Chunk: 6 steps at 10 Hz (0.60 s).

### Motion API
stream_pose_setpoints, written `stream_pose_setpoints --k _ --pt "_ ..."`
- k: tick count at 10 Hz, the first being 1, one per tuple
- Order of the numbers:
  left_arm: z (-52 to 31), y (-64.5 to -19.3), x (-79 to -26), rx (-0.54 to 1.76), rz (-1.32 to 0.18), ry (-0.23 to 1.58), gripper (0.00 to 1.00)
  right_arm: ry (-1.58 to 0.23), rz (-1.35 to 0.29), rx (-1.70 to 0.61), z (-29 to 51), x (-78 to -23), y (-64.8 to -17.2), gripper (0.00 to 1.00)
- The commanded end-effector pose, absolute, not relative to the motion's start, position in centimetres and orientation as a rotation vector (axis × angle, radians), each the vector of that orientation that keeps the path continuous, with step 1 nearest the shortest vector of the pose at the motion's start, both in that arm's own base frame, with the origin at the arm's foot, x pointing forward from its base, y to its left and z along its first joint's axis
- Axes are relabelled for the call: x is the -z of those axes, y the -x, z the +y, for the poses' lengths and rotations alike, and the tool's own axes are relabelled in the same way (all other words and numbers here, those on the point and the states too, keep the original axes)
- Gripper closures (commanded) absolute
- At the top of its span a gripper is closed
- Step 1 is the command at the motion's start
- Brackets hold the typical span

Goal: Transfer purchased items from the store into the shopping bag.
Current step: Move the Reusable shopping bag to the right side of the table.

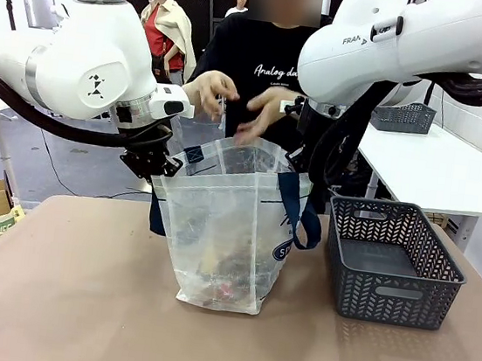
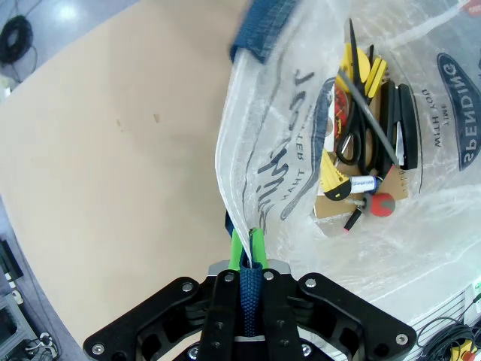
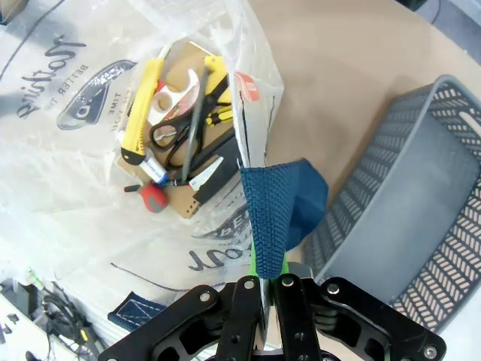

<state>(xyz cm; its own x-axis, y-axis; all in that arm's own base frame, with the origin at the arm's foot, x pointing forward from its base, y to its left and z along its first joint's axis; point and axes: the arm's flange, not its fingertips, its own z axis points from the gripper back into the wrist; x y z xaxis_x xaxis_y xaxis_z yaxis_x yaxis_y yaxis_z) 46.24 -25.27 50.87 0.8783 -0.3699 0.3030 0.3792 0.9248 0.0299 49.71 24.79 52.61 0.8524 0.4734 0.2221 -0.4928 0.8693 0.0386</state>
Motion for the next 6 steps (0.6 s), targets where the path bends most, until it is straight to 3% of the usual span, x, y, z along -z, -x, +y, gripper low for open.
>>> stream_pose_setpoints --k 1,6 --pt "-24.97 -46.30 -50.90 0.385 -0.311 0.030 1.00 -0.094 -0.210 -0.505 24.53 -52.65 -49.81 1.00" --pt "-24.97 -46.30 -50.90 0.385 -0.311 0.030 1.00 -0.094 -0.210 -0.505 24.53 -52.65 -49.81 1.00"
